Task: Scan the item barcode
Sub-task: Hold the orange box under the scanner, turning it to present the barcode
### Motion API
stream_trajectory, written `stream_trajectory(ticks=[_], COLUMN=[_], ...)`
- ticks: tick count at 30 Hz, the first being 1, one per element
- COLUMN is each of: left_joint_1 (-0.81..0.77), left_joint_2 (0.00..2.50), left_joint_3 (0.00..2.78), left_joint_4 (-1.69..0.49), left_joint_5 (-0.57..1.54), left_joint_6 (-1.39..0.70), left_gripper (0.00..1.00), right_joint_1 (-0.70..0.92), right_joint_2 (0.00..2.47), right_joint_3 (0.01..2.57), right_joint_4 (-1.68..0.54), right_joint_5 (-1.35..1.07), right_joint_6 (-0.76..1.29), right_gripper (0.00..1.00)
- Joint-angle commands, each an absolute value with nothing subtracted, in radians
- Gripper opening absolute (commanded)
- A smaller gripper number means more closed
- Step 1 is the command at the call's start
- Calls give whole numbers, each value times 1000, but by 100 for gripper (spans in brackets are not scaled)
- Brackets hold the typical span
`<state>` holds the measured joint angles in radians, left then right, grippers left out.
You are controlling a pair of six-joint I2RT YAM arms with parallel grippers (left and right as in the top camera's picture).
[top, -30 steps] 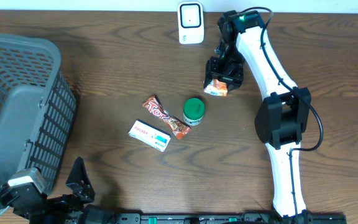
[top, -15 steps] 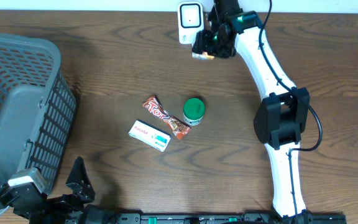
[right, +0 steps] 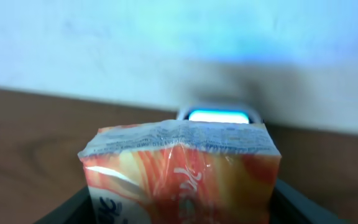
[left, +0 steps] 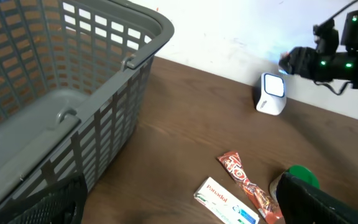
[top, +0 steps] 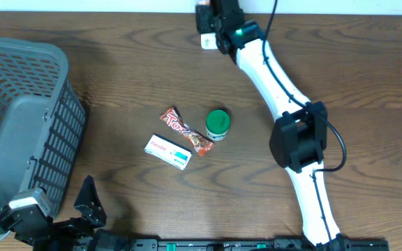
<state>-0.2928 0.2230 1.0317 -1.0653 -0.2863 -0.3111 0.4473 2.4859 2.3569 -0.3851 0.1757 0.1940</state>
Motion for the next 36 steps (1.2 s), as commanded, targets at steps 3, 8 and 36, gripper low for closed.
stream_trajectory(ticks=[3,8,36], left_joint_1=[-293,-293,-293], left_joint_2=[223,223,223], left_joint_3=[1030,1030,1030], left_joint_4=[-1062,-1062,-1062], left_joint_5=[-281,-281,-281], left_joint_6=[-312,-312,-312], left_gripper=[97,97,97], right_joint_1=[442,439,443], right_joint_2=[2613,2704,2493], right_joint_3=[2368,2368,2368], right_joint_4=[-234,-73,-550], right_joint_5=[346,347,358], right_joint_6=[79,30,23], right_gripper=[63,58,59])
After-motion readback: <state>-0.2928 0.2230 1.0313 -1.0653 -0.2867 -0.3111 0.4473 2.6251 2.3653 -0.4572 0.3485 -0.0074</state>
